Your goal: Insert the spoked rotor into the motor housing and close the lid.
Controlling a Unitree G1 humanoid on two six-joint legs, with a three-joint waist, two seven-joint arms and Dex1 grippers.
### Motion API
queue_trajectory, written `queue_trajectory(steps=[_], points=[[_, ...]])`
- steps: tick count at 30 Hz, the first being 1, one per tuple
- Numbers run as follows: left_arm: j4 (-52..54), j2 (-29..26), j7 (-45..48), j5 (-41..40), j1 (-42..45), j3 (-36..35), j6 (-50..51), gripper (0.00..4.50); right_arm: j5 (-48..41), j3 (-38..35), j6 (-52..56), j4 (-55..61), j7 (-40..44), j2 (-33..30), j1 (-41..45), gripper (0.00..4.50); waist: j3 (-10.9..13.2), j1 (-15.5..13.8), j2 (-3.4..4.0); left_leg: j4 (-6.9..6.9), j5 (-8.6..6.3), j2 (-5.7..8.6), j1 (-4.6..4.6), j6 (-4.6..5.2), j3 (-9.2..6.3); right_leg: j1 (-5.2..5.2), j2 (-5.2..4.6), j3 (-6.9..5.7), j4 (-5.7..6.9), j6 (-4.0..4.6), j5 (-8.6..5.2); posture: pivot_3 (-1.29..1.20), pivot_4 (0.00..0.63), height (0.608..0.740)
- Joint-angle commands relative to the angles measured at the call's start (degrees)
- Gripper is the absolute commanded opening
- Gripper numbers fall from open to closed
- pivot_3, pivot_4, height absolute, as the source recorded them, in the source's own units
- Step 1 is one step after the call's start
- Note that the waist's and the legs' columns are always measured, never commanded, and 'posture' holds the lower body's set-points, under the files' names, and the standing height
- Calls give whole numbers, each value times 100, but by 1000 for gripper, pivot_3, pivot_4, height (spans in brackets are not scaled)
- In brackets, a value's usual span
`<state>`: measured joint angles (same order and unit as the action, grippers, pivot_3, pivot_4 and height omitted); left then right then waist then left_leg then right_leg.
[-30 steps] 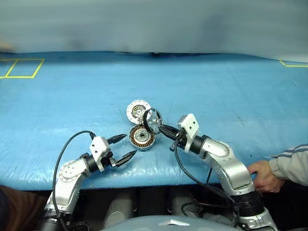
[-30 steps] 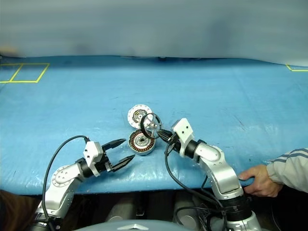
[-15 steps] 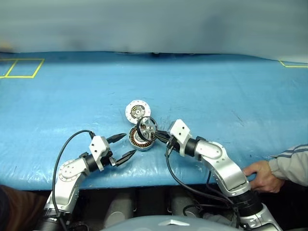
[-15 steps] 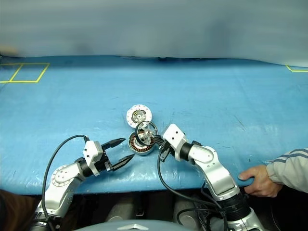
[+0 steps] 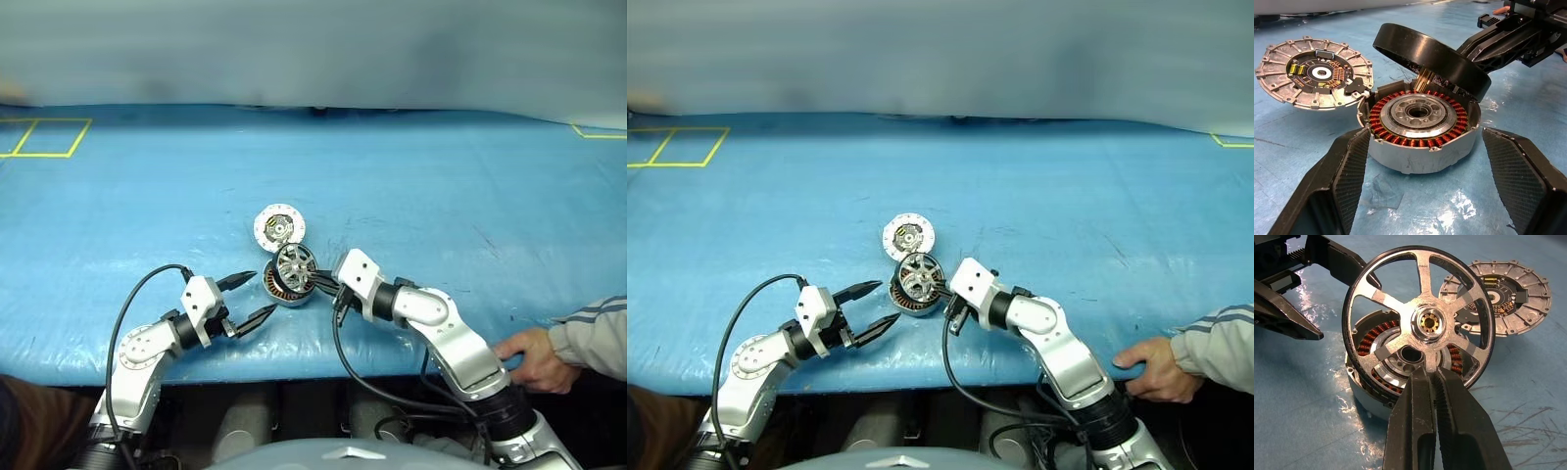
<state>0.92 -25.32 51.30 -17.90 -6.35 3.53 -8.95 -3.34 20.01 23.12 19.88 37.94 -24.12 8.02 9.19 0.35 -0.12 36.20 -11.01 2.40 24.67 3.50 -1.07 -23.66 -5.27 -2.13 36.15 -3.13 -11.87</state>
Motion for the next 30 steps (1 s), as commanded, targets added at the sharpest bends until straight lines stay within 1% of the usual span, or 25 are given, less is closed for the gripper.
queue_trajectory(steps=[1,12,20,21,22,24,27,30], points=[[81,-27,17,7,31,-31,-34,3880,57,101,-43,263,48,-20,75,13,0,-5,0,0,0,0,0,0,-1,0,0,0,0,0,0,0,150,740],[78,-34,14,12,56,-34,-28,3880,372,214,-37,107,21,-120,128,13,0,-47,0,0,1,0,0,1,-2,2,1,-3,-1,0,1,0,150,740],[82,-12,-15,28,27,-18,-32,3880,423,211,59,96,99,-149,119,13,0,-81,0,0,1,1,0,2,-2,3,1,-4,-3,1,1,0,150,740],[80,-10,-18,31,22,-18,-34,3880,423,208,62,96,104,-142,119,555,0,-92,-1,0,1,1,0,2,-2,4,1,-4,-3,1,1,0,150,740],[79,-10,-21,36,17,-16,-38,3880,427,208,60,96,104,-131,121,777,0,-101,-1,0,2,1,0,2,-2,4,1,-4,-3,1,1,0,150,740],[82,-8,-28,40,8,-15,-38,3880,412,186,29,92,70,-76,120,1405,0,-109,-1,1,1,0,-1,2,-2,4,2,-5,-3,1,1,0,150,740],[91,-9,-29,35,1,-14,-28,3880,414,176,7,90,55,-49,124,1405,0,-109,-1,1,2,0,-1,3,-2,4,2,-4,-3,1,1,0,150,740],[88,-18,-21,22,-4,-27,-26,3880,230,85,17,141,61,82,114,1405,0,-108,-1,1,2,0,0,4,-2,4,3,-4,-3,4,4,0,150,740]])
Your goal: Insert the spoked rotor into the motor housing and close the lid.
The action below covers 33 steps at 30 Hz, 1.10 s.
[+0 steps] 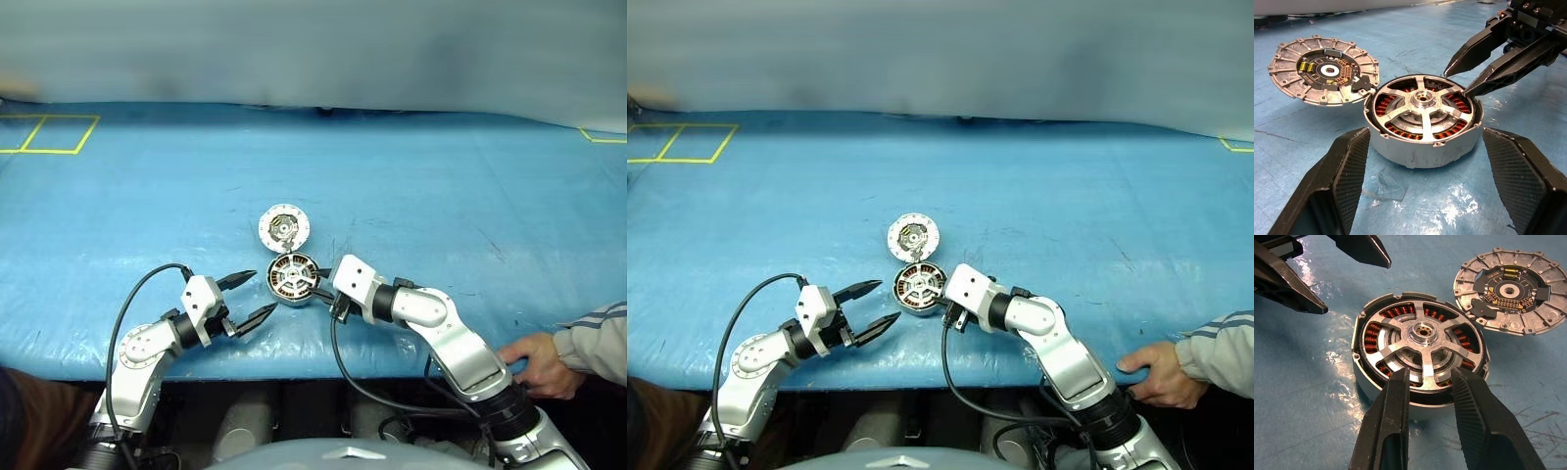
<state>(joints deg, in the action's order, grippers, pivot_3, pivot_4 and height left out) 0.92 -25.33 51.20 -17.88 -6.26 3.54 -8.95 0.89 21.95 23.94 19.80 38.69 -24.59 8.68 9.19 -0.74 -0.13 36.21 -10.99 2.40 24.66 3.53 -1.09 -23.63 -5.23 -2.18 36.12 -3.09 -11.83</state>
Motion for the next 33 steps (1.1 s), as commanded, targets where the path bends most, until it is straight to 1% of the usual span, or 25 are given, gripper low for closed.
queue_trajectory(steps=[1,5,8,10,11,14,18,25,29,33], points=[[87,-20,-8,15,-14,-34,-27,3880,-239,-136,-56,161,-14,166,47,1405,0,2,0,0,0,0,0,0,0,0,1,0,0,2,1,0,150,740],[76,-25,-8,16,-8,-47,-37,3880,-476,-263,-41,123,-69,381,50,1405,0,-1,0,1,3,0,0,5,-1,1,1,0,0,2,2,0,150,740],[56,-14,-20,31,8,-46,-57,3880,-667,-387,-81,-246,-266,799,173,829,-1,5,0,2,3,-1,-1,5,-1,2,2,0,0,1,3,0,150,740],[49,-8,-25,37,17,-42,-62,3880,-659,-399,-104,-455,-323,924,239,157,-1,8,-1,2,3,-1,-3,4,-1,1,6,2,1,3,5,0,150,740],[48,-6,-25,38,19,-40,-63,3880,-604,-367,-130,-576,-357,954,290,44,-1,6,0,2,4,-1,-3,3,-1,1,7,1,1,11,9,0,150,740],[47,-4,-31,40,19,-45,-68,3880,-503,-276,-209,-836,-416,1022,416,44,-1,-1,0,2,5,1,-2,4,-1,1,8,1,1,16,14,0,150,740],[59,-16,-43,42,-8,-64,-80,3880,-491,-181,-208,-865,-375,1033,487,44,-1,4,0,1,5,1,-2,5,0,0,12,1,1,15,15,0,150,740],[69,-16,-69,45,-33,-68,-85,3880,-8,159,-111,-907,-368,722,488,44,-2,5,0,2,5,0,-5,5,1,1,20,4,1,14,15,0,150,740],[64,-16,-68,39,-40,-51,-76,3880,159,193,-53,-858,-501,698,487,44,-3,5,-1,2,5,-1,-6,4,0,2,17,4,1,14,14,0,150,740],[66,-15,-62,36,-42,-41,-66,3880,142,106,-50,-855,-628,814,506,44,-4,5,-3,3,6,-1,-6,3,0,3,16,4,1,13,15,0,150,740]])
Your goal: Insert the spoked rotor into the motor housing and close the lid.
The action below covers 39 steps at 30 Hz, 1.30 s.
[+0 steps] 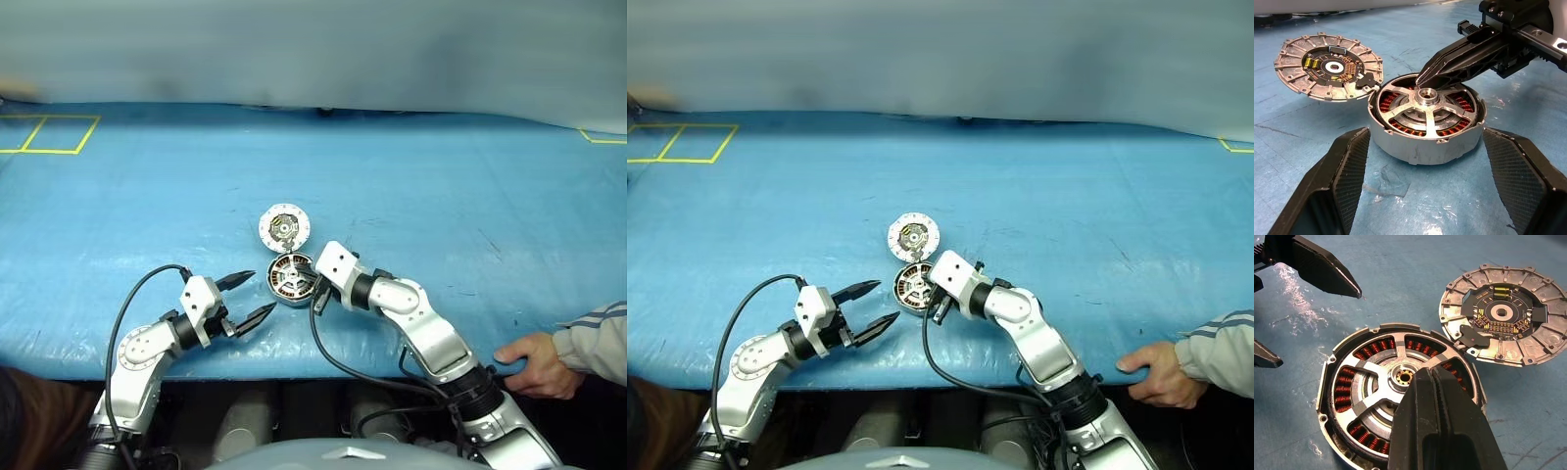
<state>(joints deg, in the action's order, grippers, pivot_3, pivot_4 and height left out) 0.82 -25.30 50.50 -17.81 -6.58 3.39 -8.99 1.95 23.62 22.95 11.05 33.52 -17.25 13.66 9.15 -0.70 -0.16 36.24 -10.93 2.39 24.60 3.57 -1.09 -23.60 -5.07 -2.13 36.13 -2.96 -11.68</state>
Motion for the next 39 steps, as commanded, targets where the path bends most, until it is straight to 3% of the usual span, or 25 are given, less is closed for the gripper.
queue_trajectory(steps=[1,9,26,39], points=[[75,-17,9,28,-10,-25,-61,3880,-2,-91,57,28,-135,120,13,44,0,0,0,0,0,0,0,-1,0,0,-1,0,0,0,0,0,150,740],[62,-7,6,41,-4,-10,-61,3880,-304,-363,124,133,-180,398,83,44,0,0,0,0,1,0,2,-1,0,-2,3,1,0,0,1,0,150,740],[47,34,-1,89,10,-18,-70,3880,217,-99,-7,-116,-235,133,78,44,0,1,0,1,1,0,2,-1,0,-2,5,1,0,0,1,0,150,740],[37,7,-102,161,32,-70,-47,3880,-315,-95,-91,222,168,307,-71,44,0,1,0,1,1,0,1,-1,-1,-1,6,1,0,-1,2,0,150,740]])
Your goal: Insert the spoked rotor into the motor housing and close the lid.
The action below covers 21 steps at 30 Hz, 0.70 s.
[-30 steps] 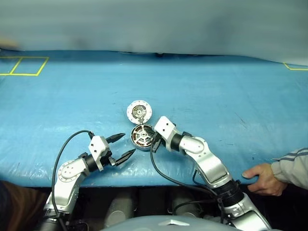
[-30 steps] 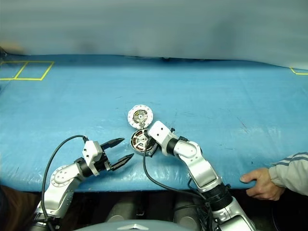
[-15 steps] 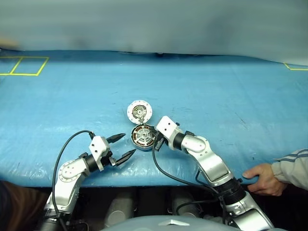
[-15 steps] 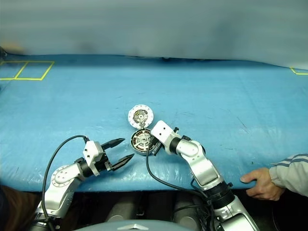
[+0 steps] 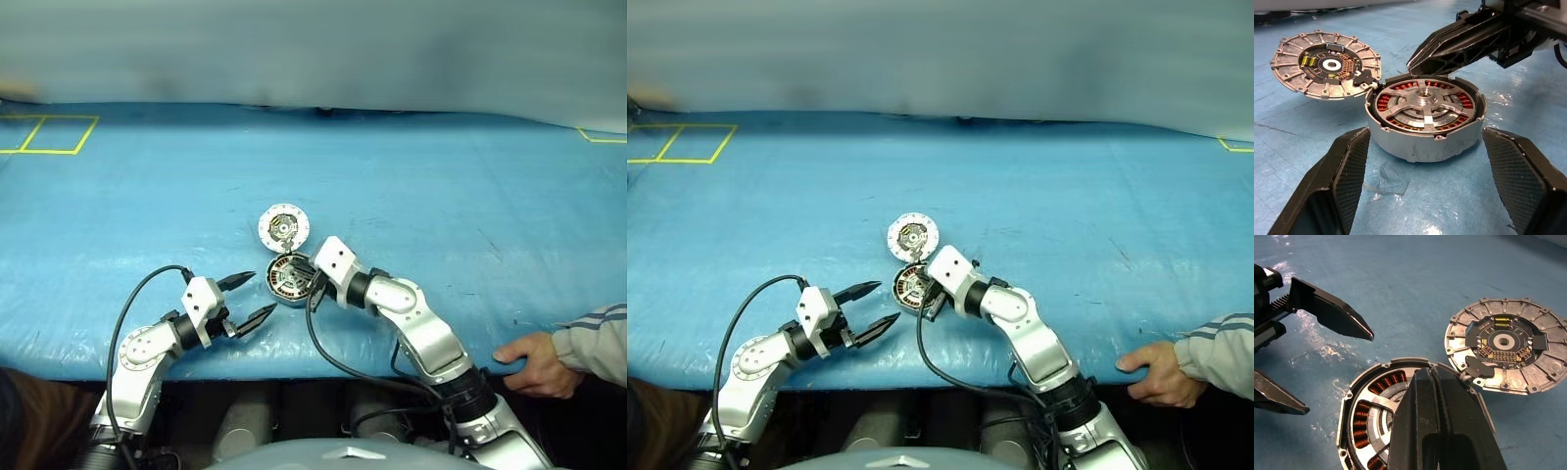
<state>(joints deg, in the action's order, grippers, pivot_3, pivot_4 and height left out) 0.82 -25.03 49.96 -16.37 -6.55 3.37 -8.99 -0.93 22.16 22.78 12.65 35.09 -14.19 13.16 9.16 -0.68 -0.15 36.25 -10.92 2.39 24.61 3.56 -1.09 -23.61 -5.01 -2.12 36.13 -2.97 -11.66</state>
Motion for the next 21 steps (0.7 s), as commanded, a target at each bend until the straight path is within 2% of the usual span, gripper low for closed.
queue_trajectory(steps=[1,6,14,20,21], points=[[38,-21,-52,22,31,-67,-45,3880,-11,58,-68,26,3,1,-27,44,0,-4,0,0,0,0,0,0,0,0,0,0,0,0,0,0,150,740],[20,-37,-163,116,38,-68,-26,3880,77,132,-85,-282,-40,-28,-104,44,0,-2,0,0,0,0,0,0,0,-1,1,0,0,1,1,0,150,740],[58,10,-440,-17,111,-226,240,3880,-176,-54,-107,-125,-18,45,-120,44,0,-1,0,0,0,-1,-1,-1,0,0,-1,1,1,0,1,0,150,740],[41,46,-1106,-9,382,-517,1004,3880,-706,-482,55,158,-24,211,-93,44,0,-10,0,1,1,-1,0,-1,-2,0,22,1,1,-2,2,0,150,740],[7,63,-1256,57,431,-550,1087,3700,-754,-543,73,198,-44,215,-92,13,0,-7,0,2,1,0,0,-1,-2,0,23,1,2,-5,3,0,150,740]])
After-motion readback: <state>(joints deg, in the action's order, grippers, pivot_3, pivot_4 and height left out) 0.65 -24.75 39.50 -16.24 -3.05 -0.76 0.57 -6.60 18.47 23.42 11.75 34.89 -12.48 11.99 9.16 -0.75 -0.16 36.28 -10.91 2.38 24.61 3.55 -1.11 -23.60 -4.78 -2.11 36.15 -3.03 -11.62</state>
